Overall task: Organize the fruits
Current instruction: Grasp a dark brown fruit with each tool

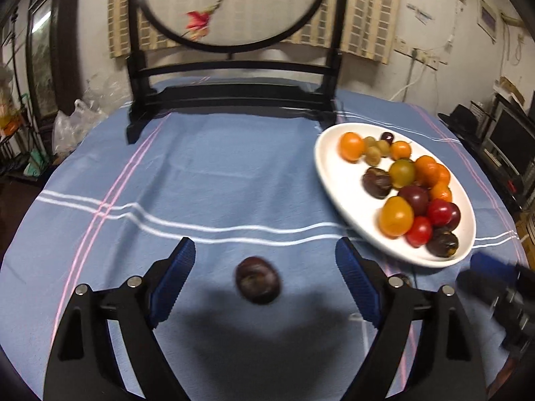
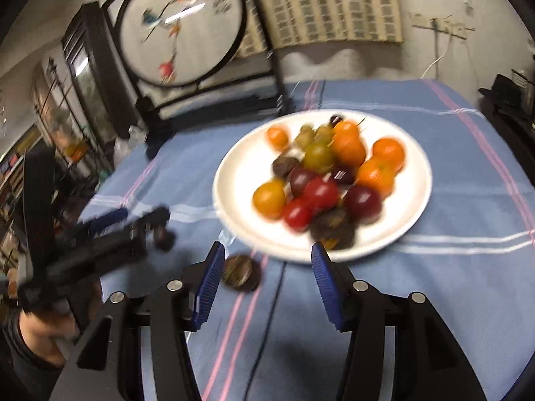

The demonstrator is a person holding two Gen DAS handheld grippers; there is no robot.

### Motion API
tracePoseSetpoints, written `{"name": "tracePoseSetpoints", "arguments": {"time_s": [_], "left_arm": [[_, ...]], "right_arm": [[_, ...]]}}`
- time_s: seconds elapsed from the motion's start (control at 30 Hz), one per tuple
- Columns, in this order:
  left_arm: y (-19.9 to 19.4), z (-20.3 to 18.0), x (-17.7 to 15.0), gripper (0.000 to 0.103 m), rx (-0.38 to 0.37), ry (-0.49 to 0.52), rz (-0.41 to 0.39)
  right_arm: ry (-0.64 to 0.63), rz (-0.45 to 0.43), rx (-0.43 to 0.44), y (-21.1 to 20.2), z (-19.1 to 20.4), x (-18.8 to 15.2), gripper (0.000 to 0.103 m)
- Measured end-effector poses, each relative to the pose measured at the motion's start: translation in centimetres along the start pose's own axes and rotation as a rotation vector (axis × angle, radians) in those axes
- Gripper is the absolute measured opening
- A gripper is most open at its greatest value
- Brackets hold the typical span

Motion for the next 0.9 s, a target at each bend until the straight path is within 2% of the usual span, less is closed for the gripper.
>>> {"name": "tracePoseSetpoints", "arguments": {"time_s": [0.1, 0.2, 0.33, 0.4, 0.6, 0.73, 0.83, 0.9], "left_arm": [[-0.1, 0.9, 0.0, 0.086, 0.012, 0.004, -0.001], [0.1, 2.3, -0.2, 0.088, 0.063, -0.006, 0.002], [0.8, 3.5, -0.4, 0.088, 0.02, -0.072, 0.041], [1.2, 3.5, -0.6, 0.088, 0.008, -0.081, 0.06], [1.6, 2.5, -1.1, 0.088, -0.032, -0.067, 0.075], [2.2, 1.9, -1.4, 0.088, -0.005, -0.03, 0.072], [2.9, 1.4, -1.7, 0.073, 0.002, 0.002, 0.085], [3.6, 1.0, -2.0, 0.053, -0.019, 0.013, 0.11]], "right_arm": [[-0.047, 0.035, -0.021, 0.8, 2.0, -0.9, 0.054], [-0.108, 0.084, -0.052, 2.5, 4.1, -1.6, 0.054], [-0.118, 0.125, -0.111, 4.7, 5.1, -1.5, 0.053], [-0.101, 0.143, -0.125, 5.8, 5.1, -1.4, 0.039], [-0.031, 0.124, -0.08, 5.0, 3.8, -1.5, 0.038], [0.007, 0.111, -0.049, 3.5, 2.1, -1.9, 0.038], [0.028, 0.123, -0.04, 3.2, 1.3, -2.6, 0.039], [0.033, 0.129, -0.039, 3.2, 1.0, -2.8, 0.039]]}}
Point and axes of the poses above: each gripper's, at about its wrist camera, not at the fingertips, and y roughly the way its jaws point, z to its left, x to its top, the point moved 2 cm from there along y, roughly the way its jaws point, and after that the axes turned 8 degrees about -x, right-handed, at the moved point
